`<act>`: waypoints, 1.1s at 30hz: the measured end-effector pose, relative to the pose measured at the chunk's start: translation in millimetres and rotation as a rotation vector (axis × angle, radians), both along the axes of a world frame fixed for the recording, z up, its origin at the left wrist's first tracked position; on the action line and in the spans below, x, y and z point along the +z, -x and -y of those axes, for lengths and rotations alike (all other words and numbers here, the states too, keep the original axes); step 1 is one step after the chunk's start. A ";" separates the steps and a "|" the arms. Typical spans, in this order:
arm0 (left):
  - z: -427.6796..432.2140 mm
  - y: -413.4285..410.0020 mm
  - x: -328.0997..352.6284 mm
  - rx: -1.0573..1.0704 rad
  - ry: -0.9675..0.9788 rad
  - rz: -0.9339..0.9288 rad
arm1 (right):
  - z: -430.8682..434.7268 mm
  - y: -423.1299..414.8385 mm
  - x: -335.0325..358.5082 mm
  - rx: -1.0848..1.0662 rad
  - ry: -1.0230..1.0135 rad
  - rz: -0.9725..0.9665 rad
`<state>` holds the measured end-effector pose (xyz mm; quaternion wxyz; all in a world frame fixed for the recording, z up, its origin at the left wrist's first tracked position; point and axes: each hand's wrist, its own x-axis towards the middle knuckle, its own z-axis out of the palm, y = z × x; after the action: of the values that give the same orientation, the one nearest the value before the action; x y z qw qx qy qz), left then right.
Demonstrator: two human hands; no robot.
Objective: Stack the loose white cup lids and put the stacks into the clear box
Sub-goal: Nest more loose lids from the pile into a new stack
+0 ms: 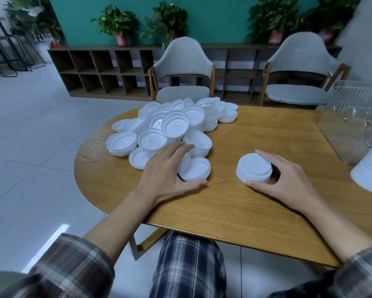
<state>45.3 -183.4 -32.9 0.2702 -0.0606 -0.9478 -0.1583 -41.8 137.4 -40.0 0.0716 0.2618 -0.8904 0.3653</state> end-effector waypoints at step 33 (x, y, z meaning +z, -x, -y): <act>-110.9 148.4 3.5 -0.315 -0.269 0.131 | -42.0 10.7 -2.5 -0.100 0.009 0.025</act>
<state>-103.1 -72.5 -29.4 0.1856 -0.1609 -0.9125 -0.3271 -52.5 179.3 -42.4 0.0798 0.2122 -0.9016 0.3684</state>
